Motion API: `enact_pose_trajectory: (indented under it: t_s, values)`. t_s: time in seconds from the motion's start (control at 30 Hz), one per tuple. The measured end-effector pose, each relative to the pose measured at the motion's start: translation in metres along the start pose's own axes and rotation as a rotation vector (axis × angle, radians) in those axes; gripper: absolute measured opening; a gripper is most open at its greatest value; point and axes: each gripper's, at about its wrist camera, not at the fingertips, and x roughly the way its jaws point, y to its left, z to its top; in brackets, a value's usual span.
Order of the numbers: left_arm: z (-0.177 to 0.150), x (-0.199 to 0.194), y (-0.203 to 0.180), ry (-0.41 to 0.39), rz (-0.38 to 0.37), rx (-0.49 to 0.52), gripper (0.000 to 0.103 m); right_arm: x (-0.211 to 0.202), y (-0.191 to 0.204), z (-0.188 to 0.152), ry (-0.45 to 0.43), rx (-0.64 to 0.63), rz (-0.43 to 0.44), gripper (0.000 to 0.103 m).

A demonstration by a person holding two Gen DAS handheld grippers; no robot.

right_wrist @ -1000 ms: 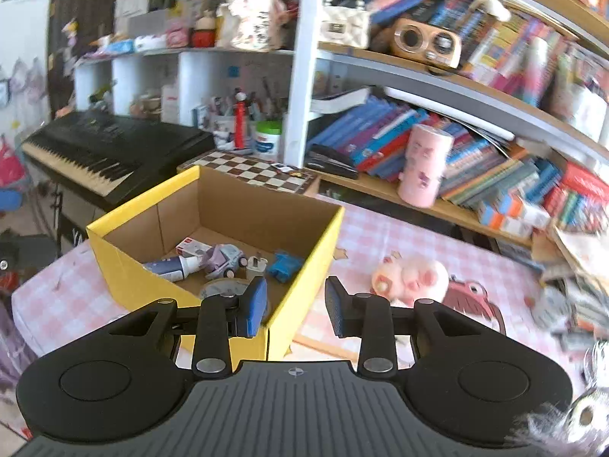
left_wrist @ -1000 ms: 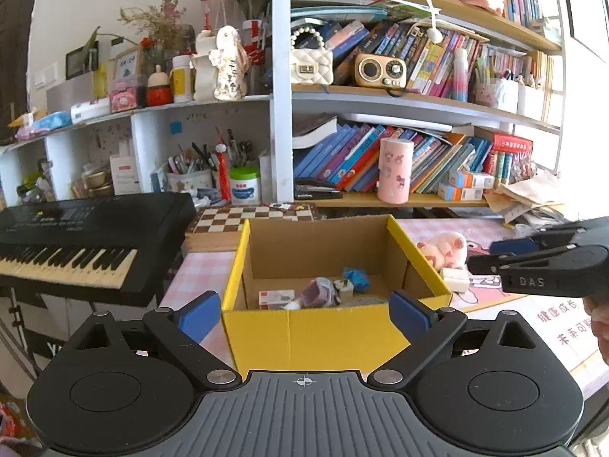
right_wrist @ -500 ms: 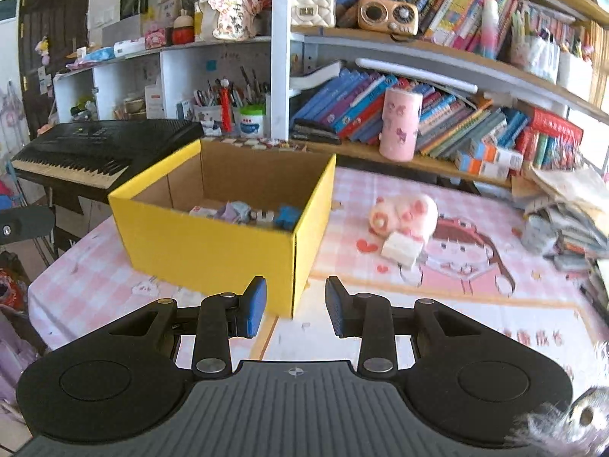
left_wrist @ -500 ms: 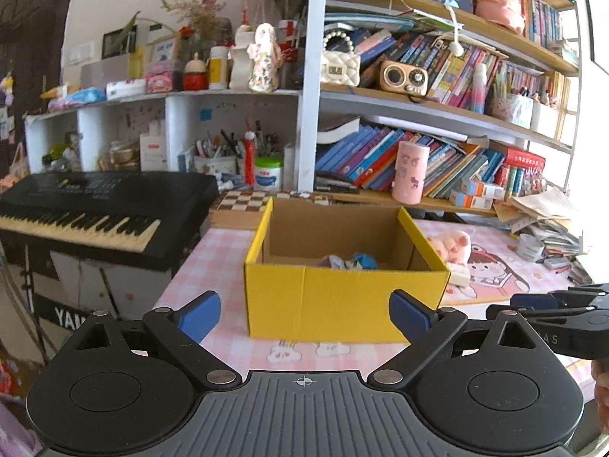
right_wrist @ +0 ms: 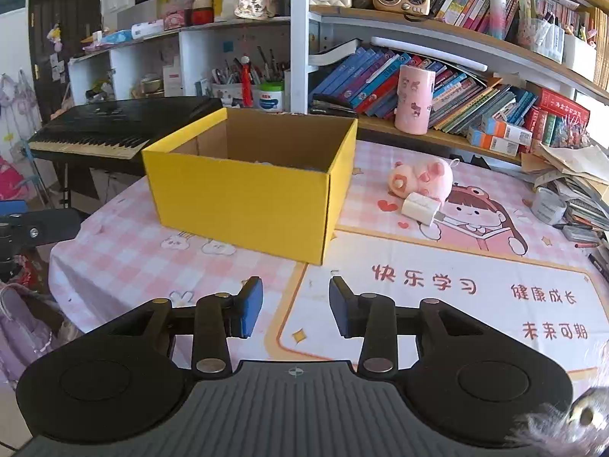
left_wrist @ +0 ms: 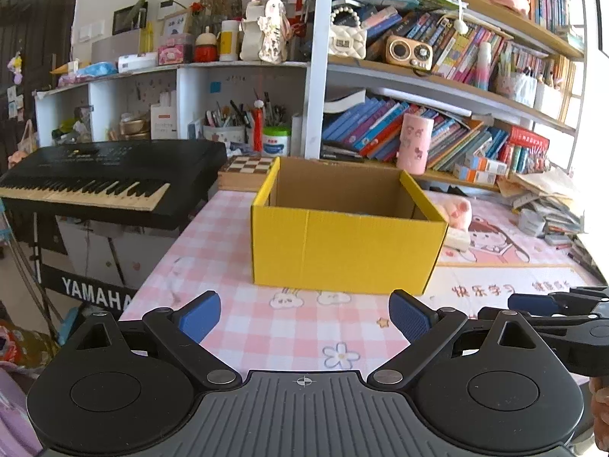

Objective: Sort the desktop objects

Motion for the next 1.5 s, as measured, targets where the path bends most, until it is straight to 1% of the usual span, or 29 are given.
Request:
enact_pose_trajectory:
  t_s: [0.07,0.13,0.23,0.3,0.43,0.57,0.63,0.7,0.93,1.27,1.5]
  values:
    - [-0.003,-0.002,0.001,0.007,0.007,0.002,0.097,-0.001,0.003,-0.004,0.007,-0.002,0.005,0.039]
    - [-0.006,-0.004,0.002,0.015,0.014,0.001,0.101,-0.002,0.005,-0.007,0.016,-0.005,0.01,0.044]
    - [-0.011,-0.007,0.004,0.022,0.017,-0.006,0.102,-0.004,0.011,-0.012,0.027,-0.019,0.024,0.051]
    - [-0.014,-0.009,0.004,0.029,0.019,-0.012,0.102,-0.004,0.014,-0.014,0.032,-0.033,0.029,0.06]
    - [-0.02,-0.011,0.003,0.041,0.021,-0.019,0.102,-0.006,0.019,-0.015,0.027,-0.052,0.032,0.07]
    - [-0.023,-0.011,0.003,0.046,0.019,-0.019,0.102,-0.005,0.022,-0.016,0.051,-0.064,0.064,0.081]
    - [-0.023,-0.01,0.003,0.048,0.017,-0.023,0.102,-0.004,0.023,-0.017,0.066,-0.067,0.07,0.083]
    - [-0.024,-0.008,0.003,0.052,0.014,-0.026,0.102,-0.004,0.023,-0.018,0.077,-0.071,0.071,0.086]
    - [-0.027,0.001,-0.005,0.082,-0.021,-0.019,0.103,-0.008,0.02,-0.023,0.095,-0.091,0.045,0.089]
    - [-0.033,0.017,-0.031,0.136,-0.118,0.025,0.103,-0.011,-0.001,-0.037,0.143,-0.052,-0.042,0.09]
    - [-0.032,0.028,-0.052,0.151,-0.176,0.057,0.103,-0.012,-0.016,-0.042,0.161,-0.029,-0.095,0.09]
